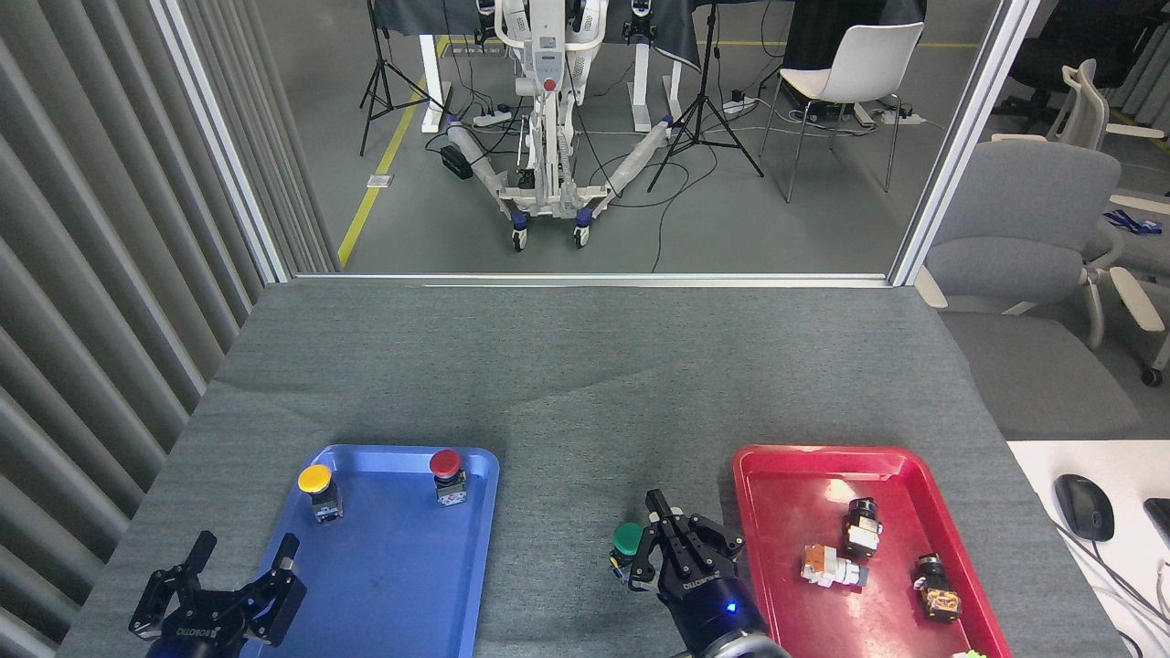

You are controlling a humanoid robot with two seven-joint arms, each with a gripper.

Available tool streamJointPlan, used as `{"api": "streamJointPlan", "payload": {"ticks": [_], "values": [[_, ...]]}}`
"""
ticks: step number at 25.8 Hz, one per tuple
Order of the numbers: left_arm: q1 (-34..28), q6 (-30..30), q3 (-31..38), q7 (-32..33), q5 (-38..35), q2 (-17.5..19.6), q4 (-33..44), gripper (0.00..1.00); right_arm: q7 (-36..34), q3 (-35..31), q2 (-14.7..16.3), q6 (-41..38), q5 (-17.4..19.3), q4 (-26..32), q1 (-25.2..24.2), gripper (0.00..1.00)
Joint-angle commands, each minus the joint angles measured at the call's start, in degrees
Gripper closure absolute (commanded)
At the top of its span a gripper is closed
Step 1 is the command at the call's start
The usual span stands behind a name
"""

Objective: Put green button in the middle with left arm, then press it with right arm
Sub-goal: 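Move the right gripper over the green button and press down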

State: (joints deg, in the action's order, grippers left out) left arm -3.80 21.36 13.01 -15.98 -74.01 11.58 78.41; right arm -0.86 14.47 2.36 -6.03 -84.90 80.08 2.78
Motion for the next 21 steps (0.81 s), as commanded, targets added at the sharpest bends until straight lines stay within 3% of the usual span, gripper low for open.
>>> {"api": "streamJointPlan", "payload": {"ticks": [1, 9, 21], "values": [[0.1, 0.0, 0.0, 0.0, 0.0, 0.1, 0.0, 0.01, 0.2, 2.1, -1.3, 0.5, -0.2, -3.2, 1.2, 0.91], [-0.2, 0.1, 0.0, -0.1, -0.1, 0.1, 0.4, 0.01, 0.1, 2.1, -1.7, 1.1, -0.2, -9.3, 2.5, 0.91], [0.1, -0.1, 0.0, 0.0, -0.1, -0.2, 0.1, 0.01, -0.3, 2.1, -1.8, 1.5, -0.2, -10.0, 2.6, 0.91]]}}
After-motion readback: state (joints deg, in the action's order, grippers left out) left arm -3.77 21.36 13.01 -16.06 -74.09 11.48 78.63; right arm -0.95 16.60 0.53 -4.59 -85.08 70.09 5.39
